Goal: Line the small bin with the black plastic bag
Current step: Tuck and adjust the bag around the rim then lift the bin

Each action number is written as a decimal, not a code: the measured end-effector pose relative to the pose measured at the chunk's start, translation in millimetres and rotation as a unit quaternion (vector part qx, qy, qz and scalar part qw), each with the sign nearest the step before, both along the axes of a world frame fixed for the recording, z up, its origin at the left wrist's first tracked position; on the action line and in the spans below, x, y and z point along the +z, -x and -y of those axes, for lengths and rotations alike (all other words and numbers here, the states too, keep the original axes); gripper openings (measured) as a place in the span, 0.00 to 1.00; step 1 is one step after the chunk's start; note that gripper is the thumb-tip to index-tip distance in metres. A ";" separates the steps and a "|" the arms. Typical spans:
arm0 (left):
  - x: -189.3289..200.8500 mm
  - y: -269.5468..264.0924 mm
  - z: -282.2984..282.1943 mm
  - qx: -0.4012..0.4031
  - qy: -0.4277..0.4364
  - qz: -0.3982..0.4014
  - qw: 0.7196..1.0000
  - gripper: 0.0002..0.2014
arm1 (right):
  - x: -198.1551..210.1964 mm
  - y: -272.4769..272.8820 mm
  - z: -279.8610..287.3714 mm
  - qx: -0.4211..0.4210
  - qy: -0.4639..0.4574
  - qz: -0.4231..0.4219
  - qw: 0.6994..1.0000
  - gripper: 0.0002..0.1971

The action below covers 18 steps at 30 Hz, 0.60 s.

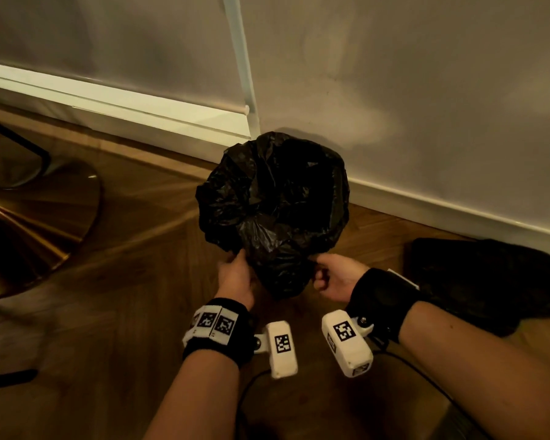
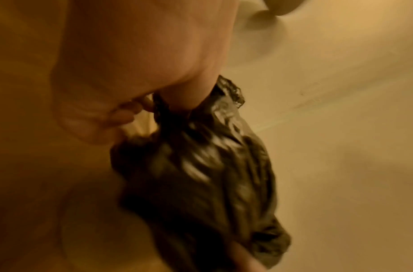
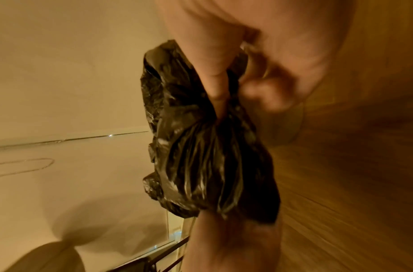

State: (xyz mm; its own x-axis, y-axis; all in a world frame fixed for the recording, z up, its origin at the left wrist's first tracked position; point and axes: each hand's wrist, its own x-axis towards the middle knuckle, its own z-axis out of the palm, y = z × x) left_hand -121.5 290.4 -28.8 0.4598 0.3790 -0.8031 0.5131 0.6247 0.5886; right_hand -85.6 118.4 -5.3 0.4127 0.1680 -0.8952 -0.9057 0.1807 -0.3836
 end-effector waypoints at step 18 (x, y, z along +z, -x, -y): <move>38.5 -4.1 -15.4 0.033 0.200 0.153 0.967 0.27 | 45.3 -18.0 13.7 -0.107 -0.205 0.014 0.973 0.17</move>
State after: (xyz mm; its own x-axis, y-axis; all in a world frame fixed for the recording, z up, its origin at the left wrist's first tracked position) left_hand -117.4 305.7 9.8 0.6845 0.1036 -0.7216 0.3039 0.8592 0.4116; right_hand -67.6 104.7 40.0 0.5010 0.4172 -0.7582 -0.8209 0.5065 -0.2637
